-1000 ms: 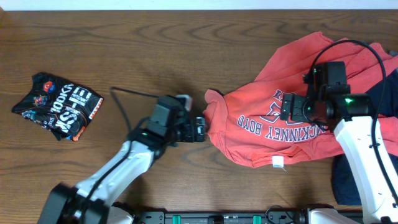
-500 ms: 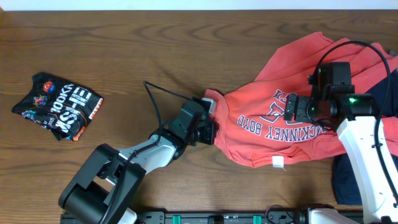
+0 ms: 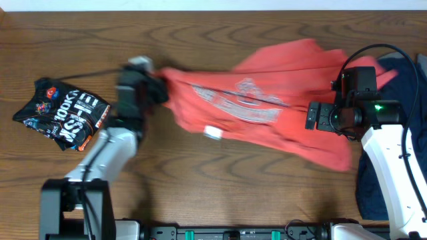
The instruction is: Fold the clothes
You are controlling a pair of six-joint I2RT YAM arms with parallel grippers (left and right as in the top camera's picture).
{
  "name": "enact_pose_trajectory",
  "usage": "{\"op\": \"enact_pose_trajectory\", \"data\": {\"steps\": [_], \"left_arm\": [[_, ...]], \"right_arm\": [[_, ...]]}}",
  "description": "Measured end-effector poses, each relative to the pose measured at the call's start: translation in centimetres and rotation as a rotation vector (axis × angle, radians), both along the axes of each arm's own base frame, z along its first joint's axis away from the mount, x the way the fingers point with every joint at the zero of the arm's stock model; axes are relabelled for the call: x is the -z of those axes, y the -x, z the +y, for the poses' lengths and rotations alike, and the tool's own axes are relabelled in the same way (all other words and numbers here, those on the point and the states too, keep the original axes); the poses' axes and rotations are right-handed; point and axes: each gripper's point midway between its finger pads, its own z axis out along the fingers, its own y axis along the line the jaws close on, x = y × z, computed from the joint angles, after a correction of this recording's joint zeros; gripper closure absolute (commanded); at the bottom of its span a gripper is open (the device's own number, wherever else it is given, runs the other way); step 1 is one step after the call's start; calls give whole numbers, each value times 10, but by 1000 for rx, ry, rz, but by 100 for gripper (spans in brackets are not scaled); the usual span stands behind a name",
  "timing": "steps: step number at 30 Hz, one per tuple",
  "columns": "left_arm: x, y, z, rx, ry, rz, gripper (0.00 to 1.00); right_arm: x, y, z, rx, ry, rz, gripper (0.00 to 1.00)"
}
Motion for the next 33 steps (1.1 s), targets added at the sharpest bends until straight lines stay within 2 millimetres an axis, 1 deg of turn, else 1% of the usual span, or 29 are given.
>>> {"op": "enact_pose_trajectory", "data": {"steps": [2, 3, 5, 6, 8, 10, 11, 12, 15, 17, 21, 24, 29, 32, 33], "left_arm": [[-19, -11, 29, -62, 7, -34, 9], [-27, -14, 39, -82, 8, -43, 2], [-29, -12, 43, -77, 23, -25, 2], [-25, -7, 40, -59, 42, 10, 2], [-6, 10, 26, -7, 83, 122, 2], [20, 38, 5, 55, 143, 282, 2], [28, 50, -4, 78, 166, 343, 2], [38, 67, -18, 109, 199, 426, 2], [50, 99, -56, 195, 246, 563, 2], [52, 111, -82, 257, 256, 602, 2], [49, 127, -132, 361, 249, 618, 2], [51, 138, -165, 390, 246, 634, 2], [68, 151, -213, 368, 275, 683, 2], [84, 157, -240, 348, 313, 716, 0], [89, 159, -248, 343, 327, 724, 2]], "right_arm": [[0, 0, 0, 0, 0, 0, 1], [0, 0, 0, 0, 1, 0, 1], [0, 0, 0, 0, 1, 0, 1], [0, 0, 0, 0, 1, 0, 1], [0, 0, 0, 0, 1, 0, 1], [0, 0, 0, 0, 1, 0, 1], [0, 0, 0, 0, 1, 2, 1], [0, 0, 0, 0, 1, 0, 1], [0, 0, 0, 0, 1, 0, 1], [0, 0, 0, 1, 1, 0, 1], [0, 0, 0, 0, 1, 0, 1], [0, 0, 0, 0, 1, 2, 1], [0, 1, 0, 0, 1, 6, 1], [1, 2, 0, 0, 2, 6, 1], [1, 2, 0, 0, 1, 6, 1]]}}
